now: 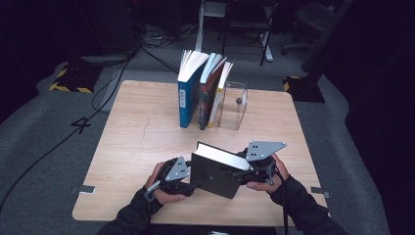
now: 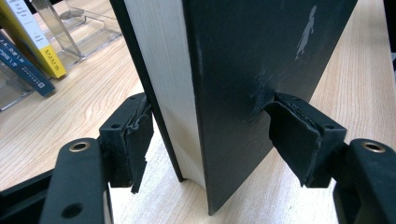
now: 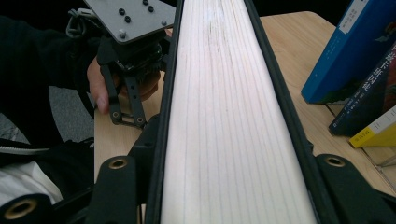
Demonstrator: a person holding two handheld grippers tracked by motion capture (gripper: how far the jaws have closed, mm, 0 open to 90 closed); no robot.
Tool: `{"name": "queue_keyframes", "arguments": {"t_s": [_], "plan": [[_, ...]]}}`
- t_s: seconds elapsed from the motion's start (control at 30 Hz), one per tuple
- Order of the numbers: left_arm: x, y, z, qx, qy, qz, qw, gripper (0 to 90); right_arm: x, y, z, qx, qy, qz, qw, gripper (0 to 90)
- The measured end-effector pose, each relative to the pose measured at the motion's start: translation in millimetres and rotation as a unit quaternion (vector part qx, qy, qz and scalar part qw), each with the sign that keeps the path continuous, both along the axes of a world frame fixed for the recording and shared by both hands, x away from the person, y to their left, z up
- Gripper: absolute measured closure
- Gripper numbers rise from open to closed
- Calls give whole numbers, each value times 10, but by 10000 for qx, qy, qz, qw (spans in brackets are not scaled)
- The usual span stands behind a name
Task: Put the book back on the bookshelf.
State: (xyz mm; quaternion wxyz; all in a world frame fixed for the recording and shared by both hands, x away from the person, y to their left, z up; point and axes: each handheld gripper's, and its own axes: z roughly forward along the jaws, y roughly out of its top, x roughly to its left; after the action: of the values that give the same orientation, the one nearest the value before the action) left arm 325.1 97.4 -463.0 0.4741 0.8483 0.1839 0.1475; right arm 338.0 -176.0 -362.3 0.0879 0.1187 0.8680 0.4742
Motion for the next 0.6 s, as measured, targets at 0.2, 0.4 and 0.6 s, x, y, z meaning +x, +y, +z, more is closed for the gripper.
{"name": "queue_keyframes", "arguments": {"t_s": [0.2,0.4,0.6], "plan": [[-47,222,2,167,83,292,9994,317,-40,-8,35,-155,47,15,9999,519],[-91,599,-108,502,278,825,9949,295,3,-77,57,-216,129,-22,9997,520],[-130,958,-246,935,429,1349,9855,251,5,-44,80,-365,170,43,9992,505]]}}
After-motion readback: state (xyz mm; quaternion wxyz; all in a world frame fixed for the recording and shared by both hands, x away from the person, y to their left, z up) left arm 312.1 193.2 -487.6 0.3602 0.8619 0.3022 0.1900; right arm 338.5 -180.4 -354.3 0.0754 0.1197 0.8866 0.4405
